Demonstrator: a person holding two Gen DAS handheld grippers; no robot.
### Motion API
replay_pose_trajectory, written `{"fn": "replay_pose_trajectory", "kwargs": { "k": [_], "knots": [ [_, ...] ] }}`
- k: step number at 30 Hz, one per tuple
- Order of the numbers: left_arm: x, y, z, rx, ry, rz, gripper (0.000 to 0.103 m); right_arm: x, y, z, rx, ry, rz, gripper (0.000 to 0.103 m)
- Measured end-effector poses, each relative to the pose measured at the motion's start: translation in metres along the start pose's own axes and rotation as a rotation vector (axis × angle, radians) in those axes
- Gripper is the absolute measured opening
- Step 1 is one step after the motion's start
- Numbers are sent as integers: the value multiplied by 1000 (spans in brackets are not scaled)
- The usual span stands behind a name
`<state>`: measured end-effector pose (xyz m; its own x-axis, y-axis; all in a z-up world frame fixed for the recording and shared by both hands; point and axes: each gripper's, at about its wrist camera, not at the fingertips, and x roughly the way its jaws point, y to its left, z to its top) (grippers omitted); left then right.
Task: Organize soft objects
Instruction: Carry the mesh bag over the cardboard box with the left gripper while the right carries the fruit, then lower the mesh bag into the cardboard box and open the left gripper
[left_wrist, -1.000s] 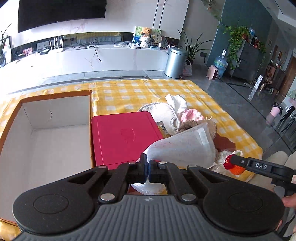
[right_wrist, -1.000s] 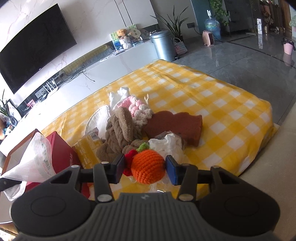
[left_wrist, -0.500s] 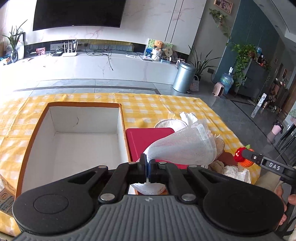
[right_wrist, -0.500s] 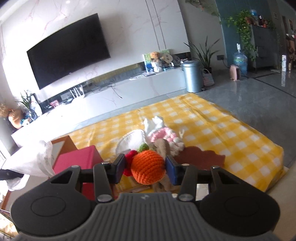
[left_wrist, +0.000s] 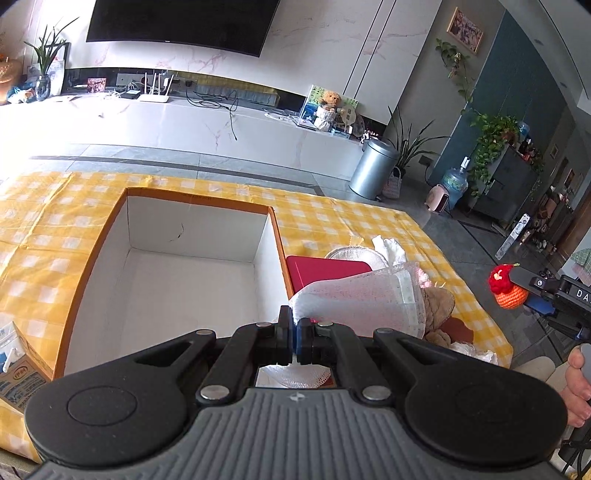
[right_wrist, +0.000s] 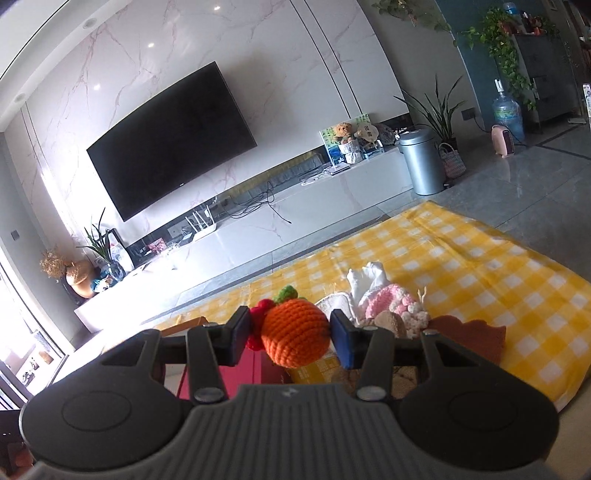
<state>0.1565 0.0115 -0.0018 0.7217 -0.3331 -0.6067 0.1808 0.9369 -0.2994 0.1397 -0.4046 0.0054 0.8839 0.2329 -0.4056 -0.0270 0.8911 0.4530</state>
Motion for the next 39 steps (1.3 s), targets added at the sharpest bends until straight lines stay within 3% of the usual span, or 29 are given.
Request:
{"fn": "replay_pose_trajectory", "kwargs": {
  "k": [6, 11, 16, 20, 31, 39],
  "knots": [
    [-22, 10, 3, -16, -45, 22, 2, -3, 41, -3, -48, 18, 105, 47],
    [-36, 28, 3, 1, -20, 69, 2, 11, 98, -16, -123, 77, 222, 47],
    [-24, 49, -5, 24, 19, 223, 2, 35, 150, -37, -161, 148, 267, 47],
    [-11, 64, -11, 30, 52, 288, 2, 59, 176, -61, -191, 207, 293, 47],
    [14, 80, -18, 24, 153, 368, 2, 111, 178, -109, -249, 371, 279, 47],
    [22, 78, -20, 28, 169, 416, 3, 123, 179, -125, -267, 428, 278, 47]
  ]
}}
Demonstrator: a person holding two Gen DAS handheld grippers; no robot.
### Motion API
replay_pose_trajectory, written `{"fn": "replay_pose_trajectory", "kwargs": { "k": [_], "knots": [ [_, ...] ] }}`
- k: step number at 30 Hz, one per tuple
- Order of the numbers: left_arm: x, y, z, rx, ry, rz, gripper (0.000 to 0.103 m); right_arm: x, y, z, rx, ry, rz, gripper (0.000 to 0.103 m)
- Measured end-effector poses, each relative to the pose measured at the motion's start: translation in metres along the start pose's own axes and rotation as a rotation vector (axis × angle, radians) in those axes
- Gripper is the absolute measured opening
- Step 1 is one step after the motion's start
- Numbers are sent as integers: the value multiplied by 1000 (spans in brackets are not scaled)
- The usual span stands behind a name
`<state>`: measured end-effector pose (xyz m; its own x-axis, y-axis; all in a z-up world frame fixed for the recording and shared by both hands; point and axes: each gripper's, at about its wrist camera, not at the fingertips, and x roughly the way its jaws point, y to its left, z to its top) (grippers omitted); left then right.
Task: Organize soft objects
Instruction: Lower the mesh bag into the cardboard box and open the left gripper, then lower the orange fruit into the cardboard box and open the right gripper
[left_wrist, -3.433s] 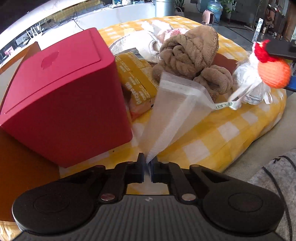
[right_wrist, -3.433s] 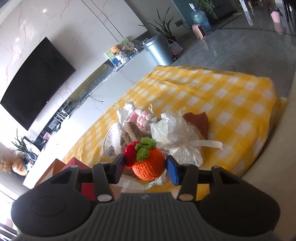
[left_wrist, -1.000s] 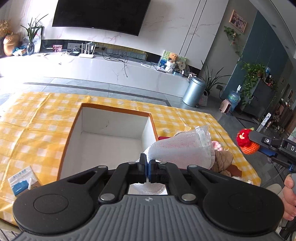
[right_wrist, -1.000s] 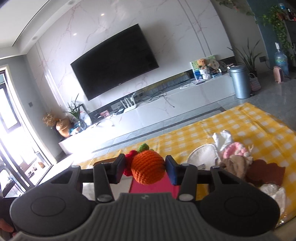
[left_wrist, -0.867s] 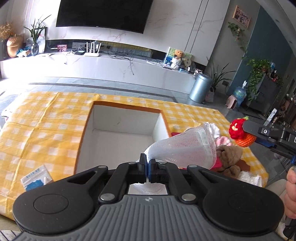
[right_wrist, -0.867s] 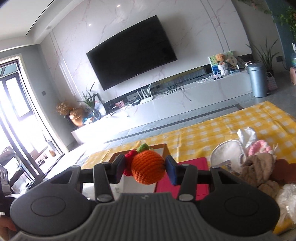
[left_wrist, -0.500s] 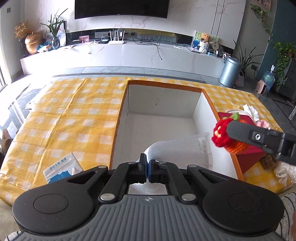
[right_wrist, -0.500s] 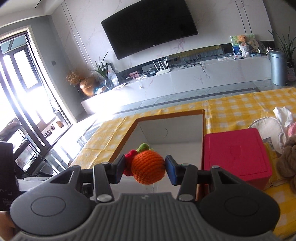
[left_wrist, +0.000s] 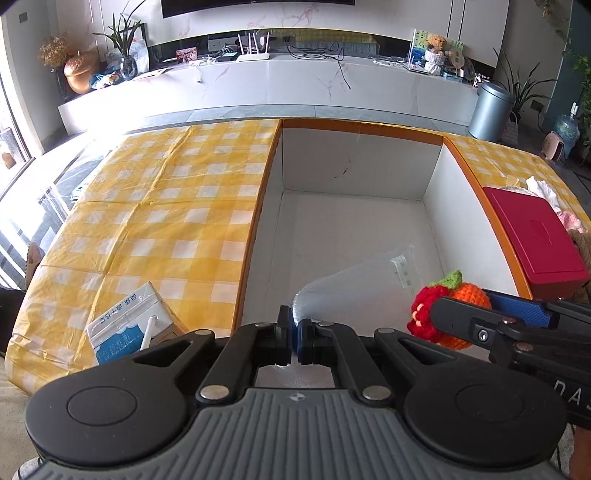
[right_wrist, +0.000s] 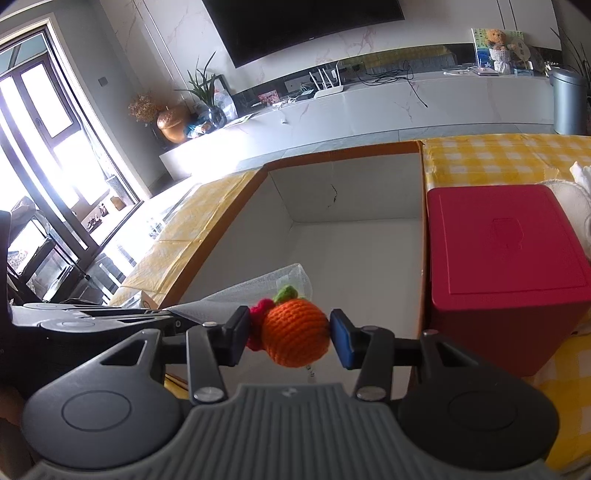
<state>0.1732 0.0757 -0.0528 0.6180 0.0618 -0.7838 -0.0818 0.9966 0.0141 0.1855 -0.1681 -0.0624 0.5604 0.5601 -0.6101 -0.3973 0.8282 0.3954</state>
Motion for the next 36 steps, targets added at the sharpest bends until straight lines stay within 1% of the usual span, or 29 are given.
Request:
{"fn": "replay_pose_trajectory", "kwargs": {
  "k": [3, 6, 7, 8, 9, 10, 11, 12, 14, 17, 19, 21, 24, 28, 31, 36],
  "knots": [
    [3, -2, 2, 2, -16, 9, 3, 3, 1, 0, -6, 7, 4, 47],
    [6, -4, 1, 3, -14, 47, 3, 3, 2, -1, -16, 7, 0, 47],
    [6, -5, 1, 5, -15, 61, 5, 4, 2, -2, -15, 9, -3, 47],
    [5, -5, 1, 6, -19, 66, 9, 4, 2, -2, -13, 10, -5, 47],
    [3, -5, 1, 8, -27, 68, 18, 5, 1, -2, -11, 11, -7, 47],
    [0, -6, 2, 13, -36, 64, 24, 5, 1, -2, -9, 13, -8, 47],
    [-4, -6, 3, 16, -44, 56, 44, 6, 1, -3, -9, 14, -9, 47],
    [-9, -5, 5, 15, -64, 39, 62, 6, 1, -4, -9, 15, -9, 47],
    [-22, -2, 7, -3, -120, -12, 68, 7, 1, -4, -8, 16, -13, 47],
    [-42, 4, 9, -42, -194, -63, 78, 8, 2, -4, -11, 16, -21, 47],
    [-54, 8, 9, -66, -240, -89, 80, 9, 3, -4, -13, 15, -24, 47],
    [-62, 11, 8, -74, -275, -99, 83, 9, 3, -5, -14, 13, -28, 47],
    [-66, 13, 8, -62, -305, -74, 84, 9, 3, -5, -14, 11, -33, 47],
    [-61, 15, 11, -62, -300, -36, 84, 8, 7, -7, -35, -2, -22, 47],
    [-56, 20, 13, -81, -283, -42, 84, 8, 16, -9, -61, -4, 4, 47],
    [-55, 23, 13, -83, -277, -43, 84, 17, 26, -13, -76, 11, -10, 47]
  ]
}}
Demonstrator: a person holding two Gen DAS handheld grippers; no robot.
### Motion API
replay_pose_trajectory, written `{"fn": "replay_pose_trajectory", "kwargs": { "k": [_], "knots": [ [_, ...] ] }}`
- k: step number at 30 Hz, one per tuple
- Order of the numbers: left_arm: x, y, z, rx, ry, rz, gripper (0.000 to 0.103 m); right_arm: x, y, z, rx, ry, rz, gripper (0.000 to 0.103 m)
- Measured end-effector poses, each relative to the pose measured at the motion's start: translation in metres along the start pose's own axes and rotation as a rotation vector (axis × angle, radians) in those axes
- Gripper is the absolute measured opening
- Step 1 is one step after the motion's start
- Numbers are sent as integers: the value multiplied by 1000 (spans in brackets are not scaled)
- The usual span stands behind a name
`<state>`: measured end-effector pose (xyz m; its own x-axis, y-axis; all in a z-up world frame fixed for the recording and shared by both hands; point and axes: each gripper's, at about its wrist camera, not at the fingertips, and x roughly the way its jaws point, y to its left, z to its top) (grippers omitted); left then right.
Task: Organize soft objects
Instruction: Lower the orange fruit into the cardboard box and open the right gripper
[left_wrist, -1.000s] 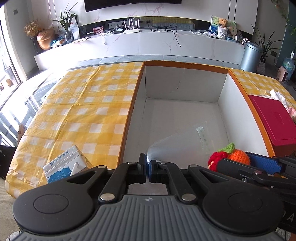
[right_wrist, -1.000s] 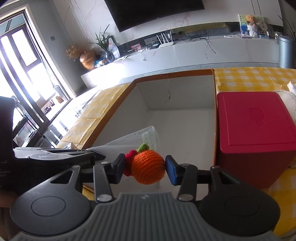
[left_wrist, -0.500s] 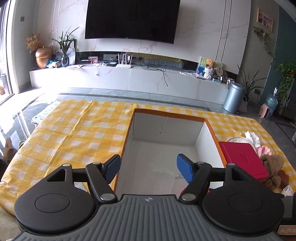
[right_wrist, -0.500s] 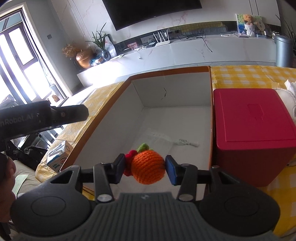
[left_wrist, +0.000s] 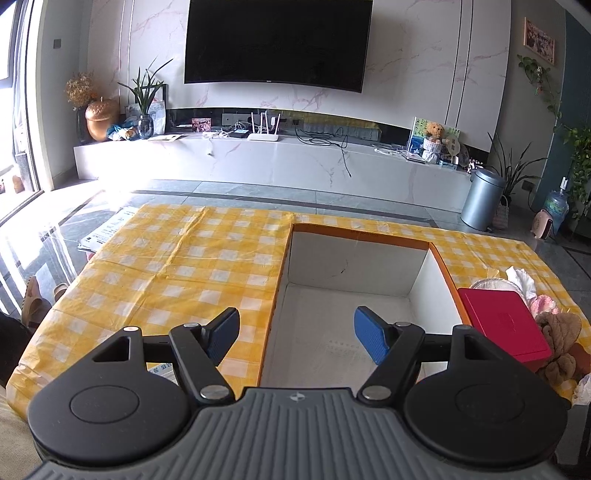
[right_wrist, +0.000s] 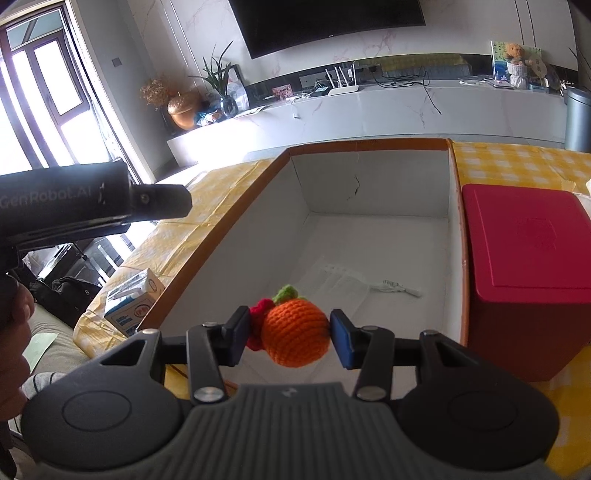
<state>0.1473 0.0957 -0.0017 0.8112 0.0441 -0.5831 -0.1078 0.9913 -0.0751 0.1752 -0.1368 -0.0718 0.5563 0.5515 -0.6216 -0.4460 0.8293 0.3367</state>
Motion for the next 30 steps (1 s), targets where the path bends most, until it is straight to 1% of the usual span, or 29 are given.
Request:
{"fn": "replay_pose_trajectory", "kwargs": {
  "k": [10, 16, 21, 23, 25, 27, 30],
  "knots": [
    [1, -2, -2, 12, 10, 6, 84, 9, 4, -3, -6, 22, -25, 48],
    [1, -2, -3, 17, 11, 7, 84, 4, 4, -3, -16, -1, -7, 52],
    [1, -3, -3, 16, 9, 8, 83, -4, 7, -1, -31, -34, 10, 61],
    [1, -4, -2, 16, 6, 6, 84, -8, 7, 0, -36, -52, 8, 67],
    [0, -4, -3, 17, 3, 0, 83, -12, 7, 1, -41, -69, 5, 72],
    [-1, -6, -2, 19, 0, -8, 83, -16, 8, 4, -45, -90, 1, 74],
    [-3, -9, -2, 24, -3, -21, 83, -25, 7, 5, -48, -126, -3, 80]
  ]
}}
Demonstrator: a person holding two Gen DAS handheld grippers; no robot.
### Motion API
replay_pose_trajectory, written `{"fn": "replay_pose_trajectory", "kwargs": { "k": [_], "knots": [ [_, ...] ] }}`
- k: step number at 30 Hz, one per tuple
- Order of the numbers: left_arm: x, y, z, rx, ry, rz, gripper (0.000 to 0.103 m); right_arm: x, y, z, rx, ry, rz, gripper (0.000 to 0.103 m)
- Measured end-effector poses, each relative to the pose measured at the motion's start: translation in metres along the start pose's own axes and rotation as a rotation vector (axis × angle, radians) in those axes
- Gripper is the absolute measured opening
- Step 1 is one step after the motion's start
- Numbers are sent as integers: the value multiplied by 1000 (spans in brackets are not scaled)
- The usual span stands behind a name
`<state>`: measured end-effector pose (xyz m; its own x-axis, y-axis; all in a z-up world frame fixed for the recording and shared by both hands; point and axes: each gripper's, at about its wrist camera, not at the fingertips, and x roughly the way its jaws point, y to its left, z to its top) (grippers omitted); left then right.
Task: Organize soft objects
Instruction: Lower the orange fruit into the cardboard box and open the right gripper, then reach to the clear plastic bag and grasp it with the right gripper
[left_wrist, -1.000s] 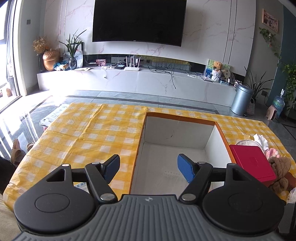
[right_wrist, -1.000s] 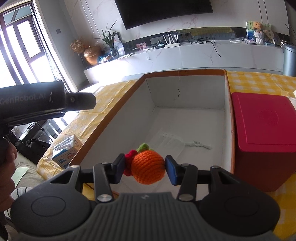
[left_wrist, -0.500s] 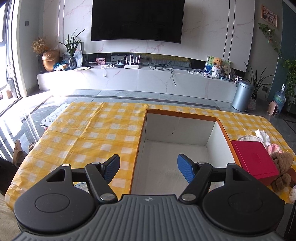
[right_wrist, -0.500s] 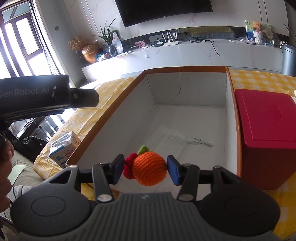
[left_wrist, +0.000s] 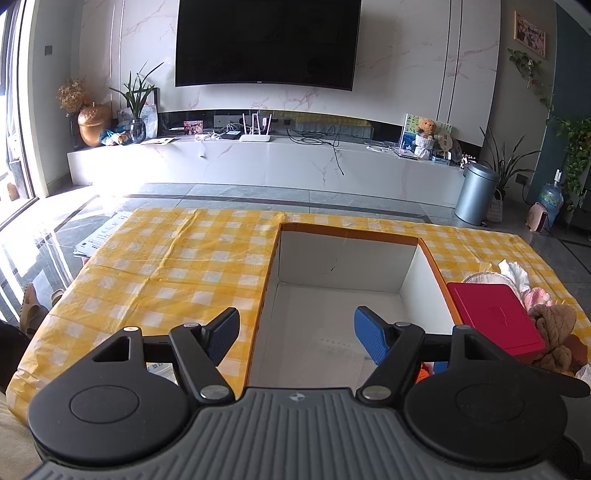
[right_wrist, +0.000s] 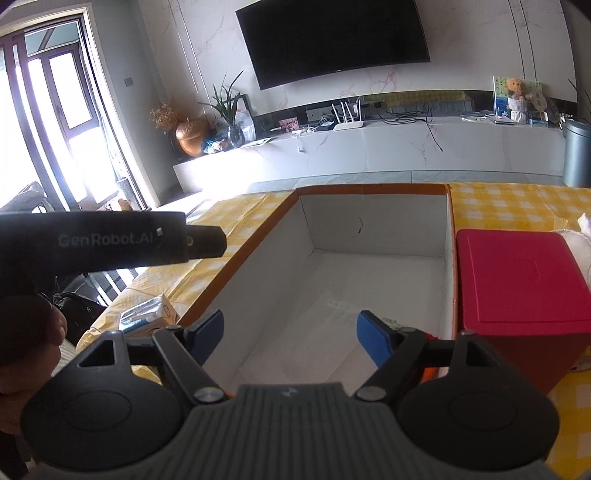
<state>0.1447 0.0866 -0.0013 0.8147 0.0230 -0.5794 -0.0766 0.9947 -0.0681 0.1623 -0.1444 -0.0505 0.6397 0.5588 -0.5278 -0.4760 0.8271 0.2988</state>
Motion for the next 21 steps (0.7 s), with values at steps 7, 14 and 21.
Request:
{"fn": "replay_pose_trajectory", "kwargs": {
  "k": [7, 14, 21],
  "knots": [
    [-5, -13, 1, 14, 2, -71, 84, -36, -19, 12, 10, -60, -73, 85],
    [-9, -45, 1, 81, 9, -136, 84, -98, -57, 27, 10, -101, -232, 91],
    [-10, -92, 0, 159, 49, -264, 84, -176, -130, 16, 64, -51, -450, 94]
  ]
}}
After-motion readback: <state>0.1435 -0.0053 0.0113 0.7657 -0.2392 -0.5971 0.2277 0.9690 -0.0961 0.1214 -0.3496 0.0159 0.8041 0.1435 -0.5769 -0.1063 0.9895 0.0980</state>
